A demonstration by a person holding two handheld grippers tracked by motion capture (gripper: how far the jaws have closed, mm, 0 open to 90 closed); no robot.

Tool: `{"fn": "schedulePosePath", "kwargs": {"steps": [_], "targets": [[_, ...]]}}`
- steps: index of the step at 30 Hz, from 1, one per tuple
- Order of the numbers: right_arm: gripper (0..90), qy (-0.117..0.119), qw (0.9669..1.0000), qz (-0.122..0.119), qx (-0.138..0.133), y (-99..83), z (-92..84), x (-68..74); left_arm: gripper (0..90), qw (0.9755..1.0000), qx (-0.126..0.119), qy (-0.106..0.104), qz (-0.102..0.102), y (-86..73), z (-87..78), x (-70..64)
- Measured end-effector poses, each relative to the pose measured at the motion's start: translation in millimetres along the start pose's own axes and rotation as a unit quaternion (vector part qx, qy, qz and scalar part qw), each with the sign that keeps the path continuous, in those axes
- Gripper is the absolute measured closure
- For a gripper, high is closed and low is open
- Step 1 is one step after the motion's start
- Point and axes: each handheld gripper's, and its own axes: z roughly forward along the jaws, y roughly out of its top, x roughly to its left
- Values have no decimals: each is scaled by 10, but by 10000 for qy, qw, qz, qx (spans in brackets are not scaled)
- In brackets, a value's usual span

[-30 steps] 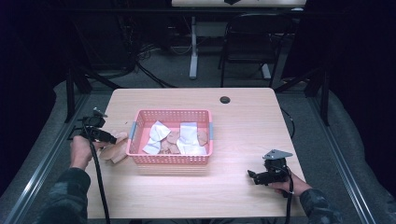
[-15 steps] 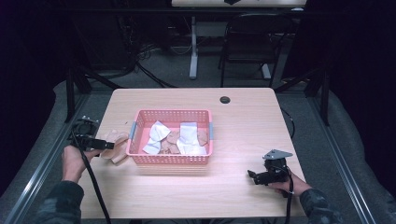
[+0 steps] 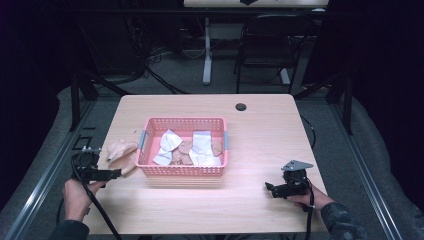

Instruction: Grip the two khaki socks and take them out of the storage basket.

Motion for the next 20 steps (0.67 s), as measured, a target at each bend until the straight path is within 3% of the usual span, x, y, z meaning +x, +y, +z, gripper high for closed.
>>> {"fn": "schedulePosePath", "kwargs": {"steps": [4, 9, 11, 13, 20], "targets": [[0, 11, 10000, -23, 28, 2, -4, -4, 63, 10000, 64, -9, -64, -171, 75, -9], [0, 23, 10000, -41, 38, 1, -7, -8, 0, 9994, -177, 150, -250, -347, 139, -1], [0, 26, 10000, -41, 36, 1, -7, -8, 0, 9993, -156, 240, -223, -369, 153, 6], [0, 26, 10000, -45, 32, 1, -6, -8, 0, 9991, -233, 171, -304, -379, 163, 20], [0, 29, 10000, -46, 35, 1, -7, -9, 0, 9995, -118, 101, -278, -385, 245, 28]]}}
